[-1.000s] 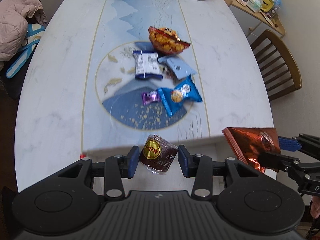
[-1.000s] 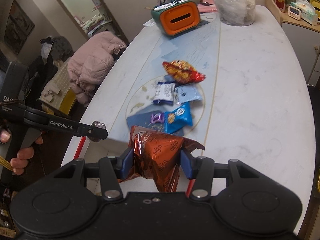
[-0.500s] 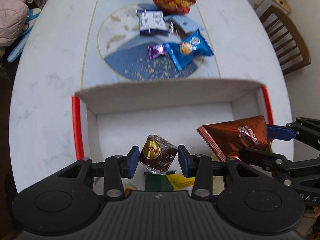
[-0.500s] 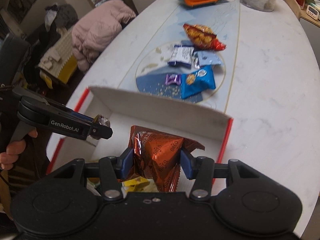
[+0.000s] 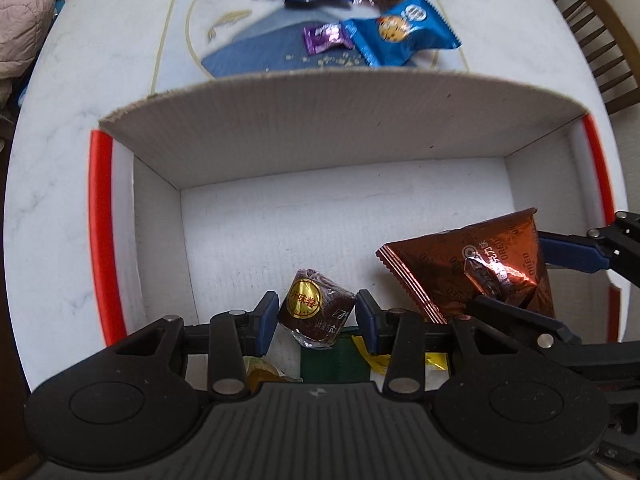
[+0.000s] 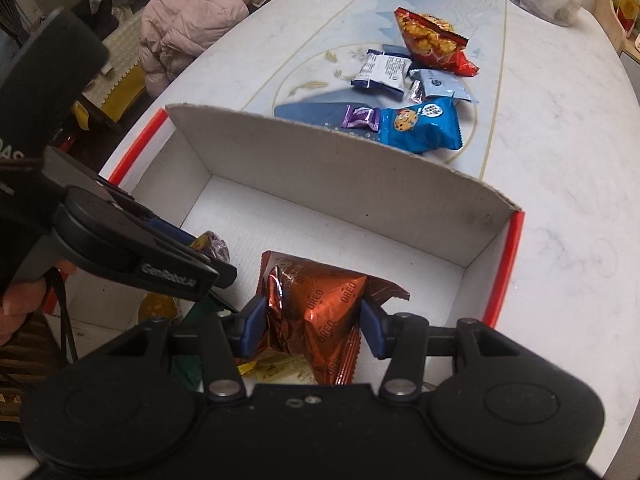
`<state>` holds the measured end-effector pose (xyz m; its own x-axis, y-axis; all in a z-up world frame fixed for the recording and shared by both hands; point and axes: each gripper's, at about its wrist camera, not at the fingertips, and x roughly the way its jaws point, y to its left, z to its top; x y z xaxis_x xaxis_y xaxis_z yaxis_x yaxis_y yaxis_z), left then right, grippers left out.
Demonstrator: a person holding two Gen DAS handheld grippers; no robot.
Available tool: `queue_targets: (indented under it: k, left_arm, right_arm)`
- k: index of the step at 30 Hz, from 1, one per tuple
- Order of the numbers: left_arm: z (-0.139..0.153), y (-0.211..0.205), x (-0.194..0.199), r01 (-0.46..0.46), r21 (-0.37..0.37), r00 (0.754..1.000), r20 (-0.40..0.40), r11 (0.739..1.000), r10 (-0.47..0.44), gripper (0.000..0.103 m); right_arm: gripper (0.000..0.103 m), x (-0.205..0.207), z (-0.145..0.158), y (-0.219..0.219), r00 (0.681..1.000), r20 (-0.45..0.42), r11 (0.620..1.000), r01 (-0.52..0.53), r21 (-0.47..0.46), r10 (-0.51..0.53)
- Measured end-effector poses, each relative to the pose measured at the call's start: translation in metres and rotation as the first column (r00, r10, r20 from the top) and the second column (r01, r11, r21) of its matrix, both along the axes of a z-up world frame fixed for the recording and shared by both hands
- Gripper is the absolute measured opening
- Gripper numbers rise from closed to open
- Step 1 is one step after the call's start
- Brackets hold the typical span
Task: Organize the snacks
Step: 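Carry the brown candy and copper bag into the white box with both tools, then open both tools to drop the snacks and lift out of the box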
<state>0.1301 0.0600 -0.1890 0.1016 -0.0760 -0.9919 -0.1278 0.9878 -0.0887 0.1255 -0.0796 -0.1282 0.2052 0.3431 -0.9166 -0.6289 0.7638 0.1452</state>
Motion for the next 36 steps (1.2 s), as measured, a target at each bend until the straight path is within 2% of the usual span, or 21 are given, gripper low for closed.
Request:
queue_targets:
  k: [15, 21, 28, 36]
  left_arm:
    - [-0.017, -0.002, 0.000, -0.010, 0.005, 0.999, -0.051, 1.000, 0.010, 0.042]
    - [-0.016, 0.002, 0.004, -0.027, -0.022, 0.999, -0.044, 0.999, 0.026, 0.054]
    - [-0.003, 0.003, -0.004, -0.030, -0.041, 0.999, -0.015, 0.999, 0.030, 0.055]
    - [0.038, 0.001, -0.020, -0.001, -0.063, 0.997, 0.081, 0.998, 0.006, 0.055]
  right_arm:
    - [0.051, 0.001, -0.016, 0.005, 0.999, -0.050, 1.000, 0.018, -0.006, -0.019]
    - [0.053, 0.002, -0.013, 0.001, 0.998, -0.063, 0.999, 0.030, 0.010, -0.030]
    - [0.061, -0.003, -0.002, -0.003, 0.998, -0.061, 0.999, 0.024, 0.039, -0.021]
    - [0.067, -0.007, 0.030, -0.014, 1.000, -0.026, 0.995, 0.018, 0.098, -0.016]
